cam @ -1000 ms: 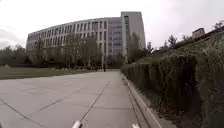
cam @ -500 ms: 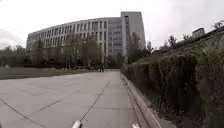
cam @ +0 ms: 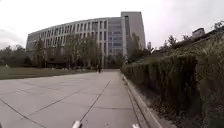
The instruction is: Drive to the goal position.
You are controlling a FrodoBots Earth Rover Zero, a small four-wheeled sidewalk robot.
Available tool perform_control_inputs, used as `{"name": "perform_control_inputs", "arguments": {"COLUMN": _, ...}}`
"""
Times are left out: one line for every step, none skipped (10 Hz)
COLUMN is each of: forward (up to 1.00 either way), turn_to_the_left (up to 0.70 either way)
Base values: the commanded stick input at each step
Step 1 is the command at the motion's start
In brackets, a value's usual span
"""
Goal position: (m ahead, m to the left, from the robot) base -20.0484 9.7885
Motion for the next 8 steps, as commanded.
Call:
{"name": "perform_control_inputs", "arguments": {"forward": 0.06, "turn_to_the_left": 0.0}}
{"name": "perform_control_inputs", "arguments": {"forward": 0.06, "turn_to_the_left": 0.0}}
{"name": "perform_control_inputs", "arguments": {"forward": 0.06, "turn_to_the_left": 0.0}}
{"name": "perform_control_inputs", "arguments": {"forward": 0.07, "turn_to_the_left": 0.0}}
{"name": "perform_control_inputs", "arguments": {"forward": 0.07, "turn_to_the_left": 0.0}}
{"name": "perform_control_inputs", "arguments": {"forward": 0.06, "turn_to_the_left": 0.0}}
{"name": "perform_control_inputs", "arguments": {"forward": 0.07, "turn_to_the_left": 0.0}}
{"name": "perform_control_inputs", "arguments": {"forward": 0.07, "turn_to_the_left": 0.0}}
